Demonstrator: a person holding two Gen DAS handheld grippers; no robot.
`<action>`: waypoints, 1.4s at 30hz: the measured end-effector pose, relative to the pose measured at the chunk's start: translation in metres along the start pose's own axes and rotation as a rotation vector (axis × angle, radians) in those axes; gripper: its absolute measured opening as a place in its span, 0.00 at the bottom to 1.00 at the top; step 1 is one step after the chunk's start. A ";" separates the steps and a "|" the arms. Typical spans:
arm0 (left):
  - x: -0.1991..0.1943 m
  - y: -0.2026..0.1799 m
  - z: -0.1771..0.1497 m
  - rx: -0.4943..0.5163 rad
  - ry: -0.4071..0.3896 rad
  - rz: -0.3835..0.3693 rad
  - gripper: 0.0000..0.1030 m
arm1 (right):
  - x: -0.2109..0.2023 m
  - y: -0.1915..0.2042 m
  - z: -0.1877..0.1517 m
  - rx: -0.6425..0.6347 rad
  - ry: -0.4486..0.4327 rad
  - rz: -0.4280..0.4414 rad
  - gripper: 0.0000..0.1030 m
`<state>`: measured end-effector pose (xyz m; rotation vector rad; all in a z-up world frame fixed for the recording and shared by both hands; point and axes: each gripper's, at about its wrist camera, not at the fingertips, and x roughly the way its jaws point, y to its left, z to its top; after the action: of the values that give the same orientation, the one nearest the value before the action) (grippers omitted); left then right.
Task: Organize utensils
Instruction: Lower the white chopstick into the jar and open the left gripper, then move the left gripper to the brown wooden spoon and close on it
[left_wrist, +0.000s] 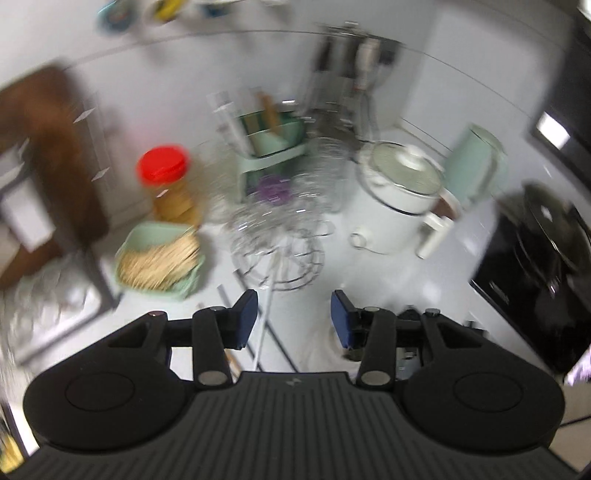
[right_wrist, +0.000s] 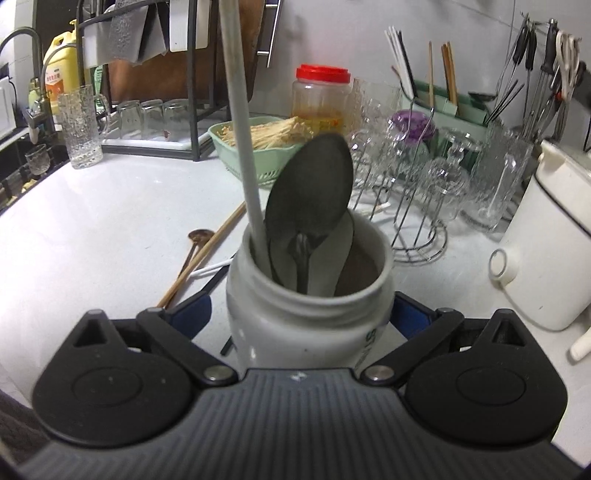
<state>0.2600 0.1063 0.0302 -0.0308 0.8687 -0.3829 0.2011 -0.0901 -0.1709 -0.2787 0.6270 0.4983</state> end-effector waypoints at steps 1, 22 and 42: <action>0.001 0.010 -0.008 -0.033 -0.011 0.016 0.48 | -0.001 0.000 0.000 -0.006 -0.006 -0.011 1.00; 0.076 0.115 -0.158 -0.635 -0.073 0.058 0.47 | -0.001 0.002 0.016 -0.013 0.045 -0.022 0.88; 0.190 0.105 -0.147 -0.418 0.052 0.189 0.33 | 0.000 0.004 0.017 0.011 0.057 -0.041 0.89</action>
<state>0.2938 0.1576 -0.2247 -0.3235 0.9820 -0.0203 0.2076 -0.0803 -0.1580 -0.2958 0.6782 0.4488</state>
